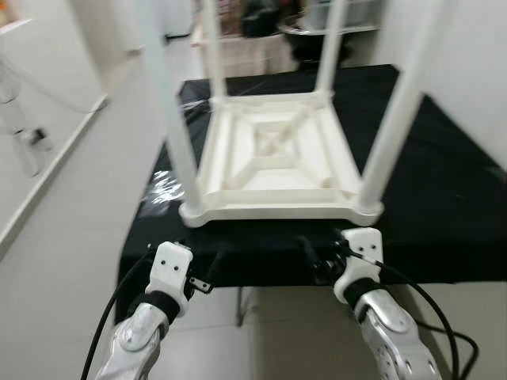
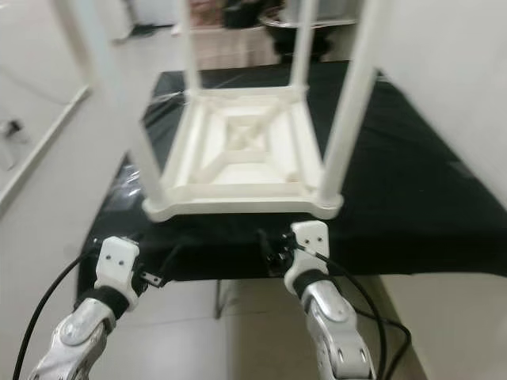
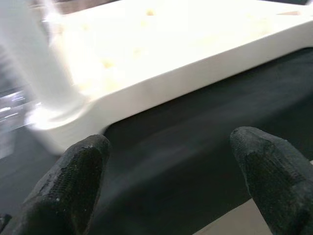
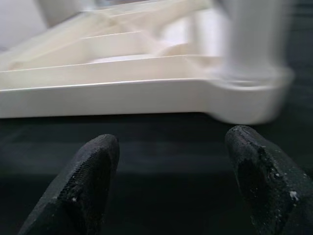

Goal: Building children table

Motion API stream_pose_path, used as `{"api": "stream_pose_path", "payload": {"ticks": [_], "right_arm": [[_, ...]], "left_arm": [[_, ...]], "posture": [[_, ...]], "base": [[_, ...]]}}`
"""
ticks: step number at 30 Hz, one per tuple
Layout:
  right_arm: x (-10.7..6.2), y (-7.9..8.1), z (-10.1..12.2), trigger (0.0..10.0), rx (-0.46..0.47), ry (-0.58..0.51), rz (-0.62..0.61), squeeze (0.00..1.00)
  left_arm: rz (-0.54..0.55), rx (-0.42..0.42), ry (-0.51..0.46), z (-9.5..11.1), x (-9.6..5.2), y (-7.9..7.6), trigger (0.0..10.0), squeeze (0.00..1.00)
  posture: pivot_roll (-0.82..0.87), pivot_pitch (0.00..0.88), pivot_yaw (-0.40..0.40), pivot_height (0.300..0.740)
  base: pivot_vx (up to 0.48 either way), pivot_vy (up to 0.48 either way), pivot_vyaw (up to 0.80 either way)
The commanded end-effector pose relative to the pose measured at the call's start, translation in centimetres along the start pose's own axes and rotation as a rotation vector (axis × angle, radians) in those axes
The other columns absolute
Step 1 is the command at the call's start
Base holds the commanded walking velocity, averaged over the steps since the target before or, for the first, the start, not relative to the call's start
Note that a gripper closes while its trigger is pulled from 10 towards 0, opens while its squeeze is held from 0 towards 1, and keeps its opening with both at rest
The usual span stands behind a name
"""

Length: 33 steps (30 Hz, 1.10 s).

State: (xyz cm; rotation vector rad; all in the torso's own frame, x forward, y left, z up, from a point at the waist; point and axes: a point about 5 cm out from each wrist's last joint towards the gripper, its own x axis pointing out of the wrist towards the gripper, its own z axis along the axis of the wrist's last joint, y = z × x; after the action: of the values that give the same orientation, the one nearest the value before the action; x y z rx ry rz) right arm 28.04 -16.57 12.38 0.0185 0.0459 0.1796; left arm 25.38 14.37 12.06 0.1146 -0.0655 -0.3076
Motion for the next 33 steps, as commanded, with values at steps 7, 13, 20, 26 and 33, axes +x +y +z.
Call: {"api": "stream_pose_path", "payload": {"ticks": [7, 13, 20, 26, 33], "right_arm": [[0.4, 0.7, 0.1, 10.0, -0.061, -0.021, 0.015, 0.00], [0.7, 0.6, -0.2, 10.0, -0.056, -0.015, 0.006, 0.00], [0.8, 0.6, -0.2, 10.0, -0.054, -0.013, 0.004, 0.00], [0.8, 0.5, -0.2, 10.0, -0.050, -0.011, 0.006, 0.00], [0.8, 0.4, -0.2, 10.0, -0.044, -0.007, 0.008, 0.00]], "left_arm": [[0.011, -0.010, -0.001, -0.4, 0.4, 0.2, 10.0, 0.00], [0.012, -0.020, -0.003, -0.5, 0.5, 0.2, 10.0, 0.00], [0.003, -0.031, -0.011, -0.4, 0.6, 0.2, 10.0, 0.00], [0.047, 0.022, 0.017, -0.3, 0.6, 0.7, 10.0, 0.00], [0.117, 0.144, -0.007, 0.4, 0.6, 1.4, 10.0, 0.00]], "posture": [[-0.10, 0.071, 0.048, 0.740], [-0.09, 0.054, 0.054, 0.740], [-0.10, 0.058, 0.052, 0.740], [-0.10, 0.069, 0.044, 0.740], [-0.10, 0.077, 0.041, 0.740]], "base": [[0.000, 0.000, 0.00], [0.000, -0.077, 0.00], [0.000, -0.199, 0.00], [0.000, 0.000, 0.00], [0.000, 0.000, 0.00]]}}
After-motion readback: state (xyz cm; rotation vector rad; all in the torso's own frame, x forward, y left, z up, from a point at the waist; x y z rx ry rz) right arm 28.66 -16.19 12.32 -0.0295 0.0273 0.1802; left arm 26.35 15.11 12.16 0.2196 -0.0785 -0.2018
